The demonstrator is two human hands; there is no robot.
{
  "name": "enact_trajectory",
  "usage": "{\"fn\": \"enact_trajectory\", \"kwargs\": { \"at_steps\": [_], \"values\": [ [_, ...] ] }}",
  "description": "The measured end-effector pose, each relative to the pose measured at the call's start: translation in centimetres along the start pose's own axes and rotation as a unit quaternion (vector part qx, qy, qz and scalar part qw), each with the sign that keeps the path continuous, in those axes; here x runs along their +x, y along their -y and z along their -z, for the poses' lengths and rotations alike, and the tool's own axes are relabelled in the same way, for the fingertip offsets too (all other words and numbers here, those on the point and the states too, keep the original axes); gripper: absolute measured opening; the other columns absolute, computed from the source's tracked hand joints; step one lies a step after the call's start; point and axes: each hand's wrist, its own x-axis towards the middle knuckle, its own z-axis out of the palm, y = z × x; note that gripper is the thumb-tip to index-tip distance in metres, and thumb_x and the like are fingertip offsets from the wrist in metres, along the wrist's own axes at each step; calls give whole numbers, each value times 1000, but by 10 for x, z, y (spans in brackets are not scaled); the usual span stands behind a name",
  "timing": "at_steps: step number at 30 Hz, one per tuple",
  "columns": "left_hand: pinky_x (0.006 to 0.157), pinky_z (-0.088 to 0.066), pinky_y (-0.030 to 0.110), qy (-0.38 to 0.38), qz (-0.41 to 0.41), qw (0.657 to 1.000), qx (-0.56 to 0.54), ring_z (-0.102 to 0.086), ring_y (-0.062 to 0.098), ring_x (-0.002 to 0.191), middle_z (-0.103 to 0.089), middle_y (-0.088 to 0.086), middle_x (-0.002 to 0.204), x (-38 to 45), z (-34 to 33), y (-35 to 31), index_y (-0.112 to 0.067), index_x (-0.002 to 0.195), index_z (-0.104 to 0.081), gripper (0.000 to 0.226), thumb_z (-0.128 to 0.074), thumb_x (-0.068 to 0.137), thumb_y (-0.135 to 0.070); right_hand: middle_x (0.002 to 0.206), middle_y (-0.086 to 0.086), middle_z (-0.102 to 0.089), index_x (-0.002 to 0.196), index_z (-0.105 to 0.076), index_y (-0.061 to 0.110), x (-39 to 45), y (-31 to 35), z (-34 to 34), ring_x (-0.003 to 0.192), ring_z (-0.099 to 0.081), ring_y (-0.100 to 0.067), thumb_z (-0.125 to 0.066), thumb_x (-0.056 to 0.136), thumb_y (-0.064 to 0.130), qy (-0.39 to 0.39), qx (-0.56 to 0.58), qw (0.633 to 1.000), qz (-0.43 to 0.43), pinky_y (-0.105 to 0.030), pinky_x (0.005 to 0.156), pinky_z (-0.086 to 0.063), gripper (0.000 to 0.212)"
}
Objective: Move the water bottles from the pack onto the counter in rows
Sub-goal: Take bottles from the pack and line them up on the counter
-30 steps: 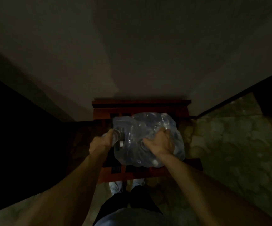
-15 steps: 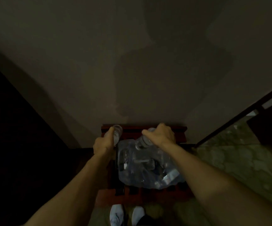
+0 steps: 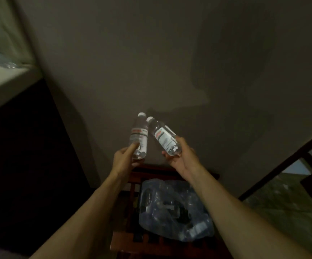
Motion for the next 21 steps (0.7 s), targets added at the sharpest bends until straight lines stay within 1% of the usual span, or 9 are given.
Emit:
{"fn": "enact_trajectory", "kwargs": {
  "at_steps": [1,3,6,8,10,13,16,18,21],
  "values": [
    [58,-59,30,15,-21,1000,0,-68,21,69,-69,17,85,-9,0,-6,3,102,-65,28,-66,91,-22,90,-14,-67,119,-60,1,-7,-1,-3,60,-65,-23,-63,88,25,31,25,999,2,-25,50,-52,39],
    [72,-59,35,38,-60,997,0,-68,25,79,-70,18,92,-23,1,-18,-2,98,-66,18,-64,92,-19,96,-15,-67,129,-54,0,-21,-3,-9,66,-68,-26,-64,87,24,89,48,995,7,-26,50,-52,49],
    [72,-59,34,76,-97,992,-15,-70,26,83,-72,15,93,-39,0,-42,-3,99,-66,15,-60,92,-15,101,-19,-69,132,-51,1,-36,-2,-18,80,-68,-32,-66,84,24,153,46,987,21,-28,58,-55,55],
    [75,-57,37,95,-119,988,-25,-69,29,89,-71,17,97,-49,1,-58,1,105,-63,27,-62,86,-18,110,-21,-66,132,-50,4,-45,2,-28,88,-67,-33,-67,80,23,186,14,982,36,-29,62,-54,58],
    [76,-56,37,115,-147,982,-21,-69,29,92,-70,17,104,-56,5,-72,3,116,-60,48,-63,76,-23,109,-16,-67,123,-57,13,-53,8,-40,87,-67,-28,-64,80,21,212,-26,975,67,-29,63,-52,45],
    [81,-56,41,130,-194,972,14,-70,29,99,-72,13,111,-64,19,-91,-3,124,-58,49,-62,78,-20,106,-10,-69,114,-58,22,-64,14,-60,88,-67,-21,-63,82,15,244,-64,962,103,-29,68,-52,33],
    [91,-55,46,142,-211,966,55,-69,27,106,-71,8,117,-69,43,-113,-12,128,-56,54,-65,76,-19,116,-13,-65,126,-49,18,-72,11,-91,97,-66,-23,-59,90,3,270,-93,949,130,-31,72,-55,40],
    [96,-53,49,146,-215,962,79,-69,27,107,-71,7,117,-73,64,-131,-15,128,-57,58,-70,72,-21,117,-13,-65,132,-42,16,-79,4,-117,99,-68,-25,-59,88,-2,276,-100,944,147,-36,74,-58,50],
    [93,-55,48,133,-240,956,103,-70,31,102,-73,12,110,-81,105,-161,-12,119,-64,55,-72,67,-26,113,-9,-68,135,-39,18,-91,-15,-165,98,-70,-24,-62,86,-3,290,-114,935,172,-40,75,-58,58]
  ]
}}
